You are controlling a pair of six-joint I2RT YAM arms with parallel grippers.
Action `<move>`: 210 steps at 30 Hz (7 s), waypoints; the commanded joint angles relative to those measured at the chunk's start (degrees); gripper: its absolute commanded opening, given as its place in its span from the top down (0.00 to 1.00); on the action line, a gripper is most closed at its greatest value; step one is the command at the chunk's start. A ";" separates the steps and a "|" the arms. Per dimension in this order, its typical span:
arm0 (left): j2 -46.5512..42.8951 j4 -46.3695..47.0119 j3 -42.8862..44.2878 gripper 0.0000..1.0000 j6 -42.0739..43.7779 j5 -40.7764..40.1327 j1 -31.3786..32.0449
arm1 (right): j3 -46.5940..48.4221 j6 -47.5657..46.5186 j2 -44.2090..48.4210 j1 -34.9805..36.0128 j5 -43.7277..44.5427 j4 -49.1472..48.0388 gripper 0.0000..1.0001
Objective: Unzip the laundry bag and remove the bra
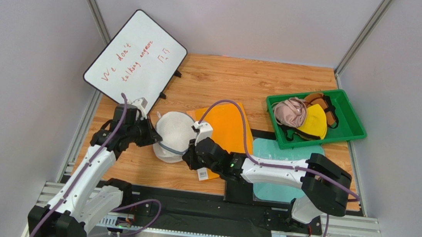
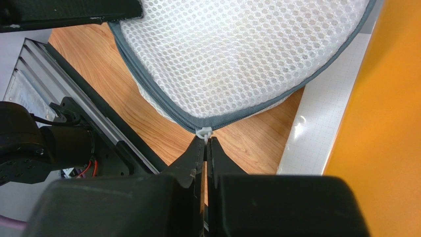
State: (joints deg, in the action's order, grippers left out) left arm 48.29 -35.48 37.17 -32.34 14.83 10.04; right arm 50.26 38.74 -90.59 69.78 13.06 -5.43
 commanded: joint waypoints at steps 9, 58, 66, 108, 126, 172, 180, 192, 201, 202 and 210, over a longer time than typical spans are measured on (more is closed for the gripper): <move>10.50 7.52 8.79 1.00 5.09 -0.86 -0.81 | 3.09 0.19 0.24 2.29 -3.21 -2.47 1.00; -7.25 -1.78 -2.36 0.99 -8.10 -2.88 1.56 | 13.55 3.36 -9.44 3.70 -3.57 -2.66 1.00; -3.13 -1.61 1.41 1.00 -5.55 -4.63 1.65 | 9.77 3.80 -7.85 3.70 -2.78 -2.48 1.00; -0.30 -8.46 5.03 0.22 1.23 -4.99 0.94 | 11.08 1.43 -6.53 1.94 -5.06 -3.10 1.00; -1.98 -3.36 0.89 0.65 -3.08 -0.59 1.82 | 12.94 0.63 -8.82 2.73 -9.11 -3.97 1.00; 8.13 -2.22 9.85 0.65 3.42 -1.12 1.73 | 0.89 -0.87 1.38 -0.43 -2.68 0.08 1.00; 2.26 -3.62 4.33 0.27 0.79 -1.29 1.91 | 4.40 1.25 -2.04 0.18 -6.20 -3.45 1.00; -4.78 -3.28 -1.75 0.28 -5.54 -0.77 5.95 | 10.12 1.69 -6.71 2.64 -8.93 -4.24 1.00; -4.70 -0.90 -2.10 0.46 -6.77 -0.77 6.22 | 11.53 1.60 -7.94 3.87 -9.46 -4.15 1.00; -4.61 -0.55 -2.19 0.54 -6.86 -0.77 6.22 | 11.53 1.60 -7.94 3.87 -9.37 -4.06 1.00; -3.21 -0.02 -1.66 0.95 -6.60 -2.26 6.22 | 10.74 1.60 -7.15 3.96 -8.93 -3.80 1.00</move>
State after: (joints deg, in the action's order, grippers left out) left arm 44.27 -36.88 34.85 -39.11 13.43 16.10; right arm 59.53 39.83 -98.26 73.43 3.95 -7.31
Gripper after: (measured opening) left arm 0.101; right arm 0.007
